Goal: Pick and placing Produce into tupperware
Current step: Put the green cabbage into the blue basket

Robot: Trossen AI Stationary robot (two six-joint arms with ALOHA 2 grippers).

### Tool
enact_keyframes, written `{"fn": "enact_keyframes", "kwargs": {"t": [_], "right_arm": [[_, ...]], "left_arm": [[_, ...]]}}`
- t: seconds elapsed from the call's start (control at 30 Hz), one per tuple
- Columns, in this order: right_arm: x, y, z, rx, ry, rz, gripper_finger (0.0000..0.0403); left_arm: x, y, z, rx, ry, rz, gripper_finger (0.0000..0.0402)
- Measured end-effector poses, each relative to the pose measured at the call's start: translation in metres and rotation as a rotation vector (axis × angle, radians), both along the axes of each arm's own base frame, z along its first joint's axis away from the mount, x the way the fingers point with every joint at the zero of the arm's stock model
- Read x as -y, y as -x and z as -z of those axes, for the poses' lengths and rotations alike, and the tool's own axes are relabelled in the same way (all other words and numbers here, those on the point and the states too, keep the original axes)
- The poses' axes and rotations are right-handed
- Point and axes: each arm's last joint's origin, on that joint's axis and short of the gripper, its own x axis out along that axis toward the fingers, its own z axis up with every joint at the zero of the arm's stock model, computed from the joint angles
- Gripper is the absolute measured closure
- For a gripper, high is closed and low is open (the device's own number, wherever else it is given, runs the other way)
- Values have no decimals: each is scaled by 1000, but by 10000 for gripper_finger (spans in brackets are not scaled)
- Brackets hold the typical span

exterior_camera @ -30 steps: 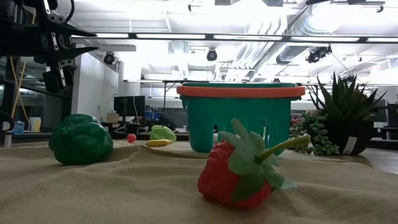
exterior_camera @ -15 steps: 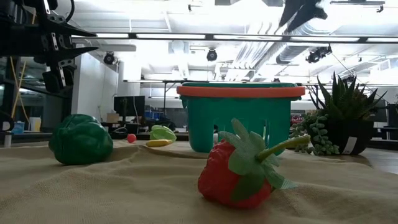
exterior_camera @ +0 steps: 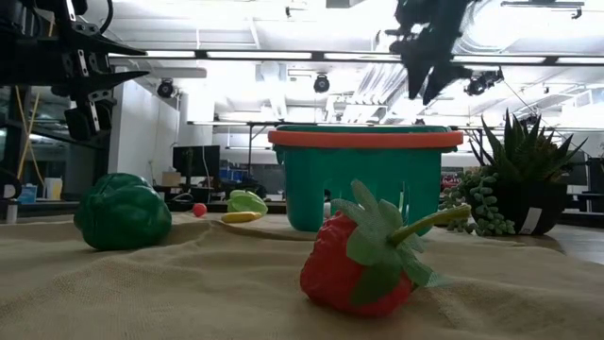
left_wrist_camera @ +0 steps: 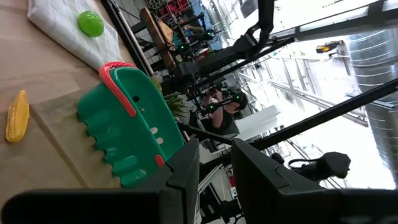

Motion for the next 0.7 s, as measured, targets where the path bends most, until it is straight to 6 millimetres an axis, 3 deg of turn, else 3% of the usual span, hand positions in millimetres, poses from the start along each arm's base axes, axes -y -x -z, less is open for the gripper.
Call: {"fn": "enact_keyframes", "kwargs": {"t": [0.2, 0.37, 0.53, 0.7], "right_arm": [[16, -28, 38, -112, -84, -116, 226], [22, -43, 63, -167, -143, -155, 181], [26, -48, 74, -186, -171, -138, 135], [29, -52, 74, -142, -157, -72, 119]], "left_arm": [[0, 0, 0, 0, 0, 0, 318], [1, 0, 0, -1, 0, 22, 318], [2, 0, 1, -7, 1, 66, 318], [2, 0, 1, -7, 2, 71, 318]]}}
